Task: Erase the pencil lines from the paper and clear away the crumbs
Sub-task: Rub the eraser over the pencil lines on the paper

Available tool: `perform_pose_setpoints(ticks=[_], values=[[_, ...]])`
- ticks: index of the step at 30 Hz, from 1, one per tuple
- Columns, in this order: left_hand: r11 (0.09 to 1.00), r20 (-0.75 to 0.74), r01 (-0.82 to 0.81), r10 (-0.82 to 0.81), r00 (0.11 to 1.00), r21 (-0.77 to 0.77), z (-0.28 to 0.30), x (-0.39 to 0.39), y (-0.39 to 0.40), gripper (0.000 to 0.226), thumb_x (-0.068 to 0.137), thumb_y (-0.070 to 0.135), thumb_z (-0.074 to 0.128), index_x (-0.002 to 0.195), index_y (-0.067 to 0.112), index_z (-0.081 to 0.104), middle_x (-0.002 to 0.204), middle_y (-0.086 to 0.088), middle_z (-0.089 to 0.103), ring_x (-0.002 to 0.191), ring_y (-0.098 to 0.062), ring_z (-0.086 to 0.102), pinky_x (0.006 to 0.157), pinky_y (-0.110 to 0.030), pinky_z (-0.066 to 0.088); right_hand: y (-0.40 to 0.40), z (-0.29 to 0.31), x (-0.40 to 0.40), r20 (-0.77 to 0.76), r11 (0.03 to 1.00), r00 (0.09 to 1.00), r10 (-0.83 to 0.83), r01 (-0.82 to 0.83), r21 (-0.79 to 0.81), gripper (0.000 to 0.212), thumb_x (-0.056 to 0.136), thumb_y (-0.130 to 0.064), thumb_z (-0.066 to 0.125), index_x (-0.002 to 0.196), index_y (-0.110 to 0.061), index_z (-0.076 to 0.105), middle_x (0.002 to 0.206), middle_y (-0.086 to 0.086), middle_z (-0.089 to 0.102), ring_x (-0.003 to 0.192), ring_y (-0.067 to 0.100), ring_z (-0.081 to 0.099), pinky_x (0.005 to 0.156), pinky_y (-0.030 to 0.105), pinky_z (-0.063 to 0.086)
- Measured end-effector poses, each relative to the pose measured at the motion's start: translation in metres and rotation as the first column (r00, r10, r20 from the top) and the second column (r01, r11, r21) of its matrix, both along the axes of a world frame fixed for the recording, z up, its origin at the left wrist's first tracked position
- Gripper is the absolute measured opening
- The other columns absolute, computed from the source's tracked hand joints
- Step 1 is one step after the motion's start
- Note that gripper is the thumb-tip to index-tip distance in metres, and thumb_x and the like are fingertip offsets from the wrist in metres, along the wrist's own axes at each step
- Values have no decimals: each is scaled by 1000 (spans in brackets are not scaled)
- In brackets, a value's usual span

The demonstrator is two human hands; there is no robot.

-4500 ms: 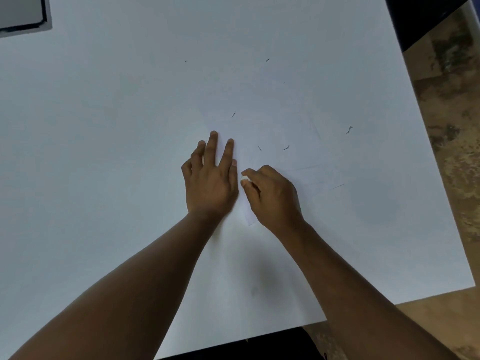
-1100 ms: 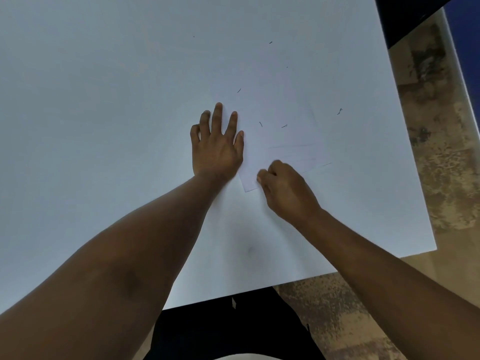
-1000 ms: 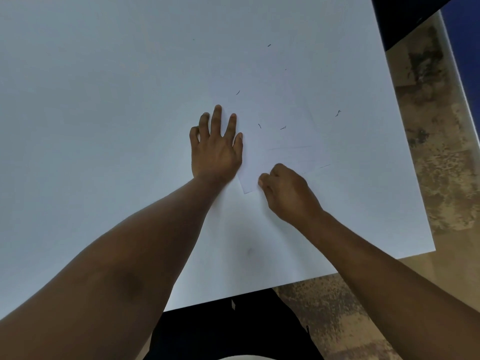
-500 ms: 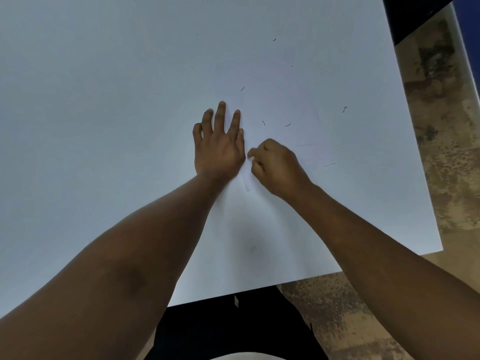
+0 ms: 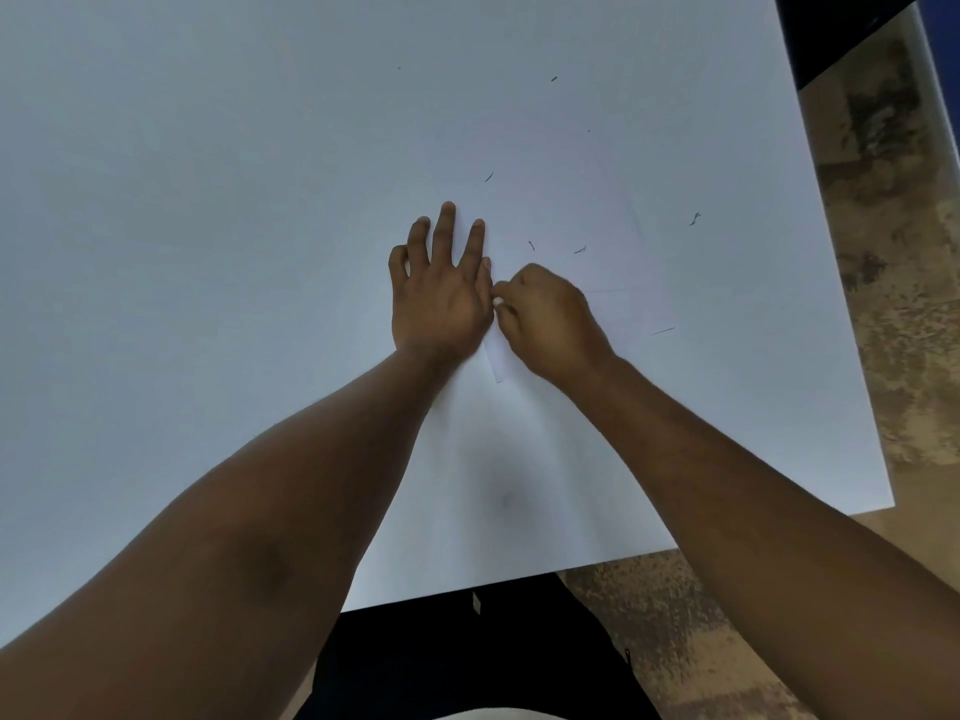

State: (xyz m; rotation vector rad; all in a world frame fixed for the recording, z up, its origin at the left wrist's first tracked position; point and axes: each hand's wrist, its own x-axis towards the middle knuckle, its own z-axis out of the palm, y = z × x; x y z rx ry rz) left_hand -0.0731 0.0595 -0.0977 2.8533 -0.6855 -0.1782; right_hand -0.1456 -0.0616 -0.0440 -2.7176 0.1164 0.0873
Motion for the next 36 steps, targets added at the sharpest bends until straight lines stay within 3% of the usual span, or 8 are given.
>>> perform_pose_setpoints(ticks=[5,8,13,16,23,30,33,36], values=[[1000,-29,-11,10,1000,-20,1,1,0,53,109,42,25,160,28,33,171,-4,21,154,-33,20,120,-51,17,2,-5,-55,9,994,994,112,-112,18,3,84,8,66,84,5,67,73,14,55,61,30,55,50,39,53],[1000,-14,0,0,1000,-18,0,0,0,53,109,41,27,159,27,35,170,-6,23,153,-34,23,119,-51,19,-8,-1,-63,-58,991,991,117,-113,71,11,91,-4,60,88,1,70,78,13,59,68,30,59,60,41,55],[999,-19,11,-11,1000,-36,1,-1,1,52,109,38,29,159,23,36,169,-9,24,153,-35,23,118,-50,17,-30,1,-59,65,903,935,-350,318,289,14,95,-8,59,94,-8,72,80,1,60,79,12,55,71,16,41],[999,-32,7,-8,999,-45,5,-5,2,55,109,38,29,160,18,33,170,-11,20,155,-34,19,121,-50,16,-34,-4,-65,-24,852,916,-401,382,357,17,95,-9,61,105,-10,75,92,1,67,85,11,60,78,4,40],[972,-24,230,-232,973,-47,-2,-39,20,79,104,62,26,165,14,13,173,-11,1,160,-28,-3,128,-52,4,-54,-2,-62,-214,793,925,-313,379,477,19,91,-16,68,109,-18,75,97,-4,69,87,5,63,86,21,50],[960,-38,270,-268,963,74,1,-39,16,103,94,84,22,165,12,3,173,-9,-10,159,-24,-15,128,-52,-3,-36,-7,-47,-61,814,913,-404,389,431,13,93,-19,66,91,-8,73,72,2,68,70,18,63,70,32,53],[956,-41,279,-276,960,95,0,-39,16,101,94,82,18,165,11,4,172,-10,-11,159,-25,-14,128,-53,-2,-14,-13,-35,43,910,944,-327,302,285,16,91,-18,63,77,-10,61,63,-1,55,59,18,51,59,30,42],[951,-47,286,-282,958,113,-1,-37,16,103,94,82,14,165,9,2,172,-10,-12,159,-26,-15,128,-54,-2,-7,-21,-31,109,961,959,-260,246,128,9,89,-14,64,84,-8,66,65,3,54,56,19,48,56,27,40]])
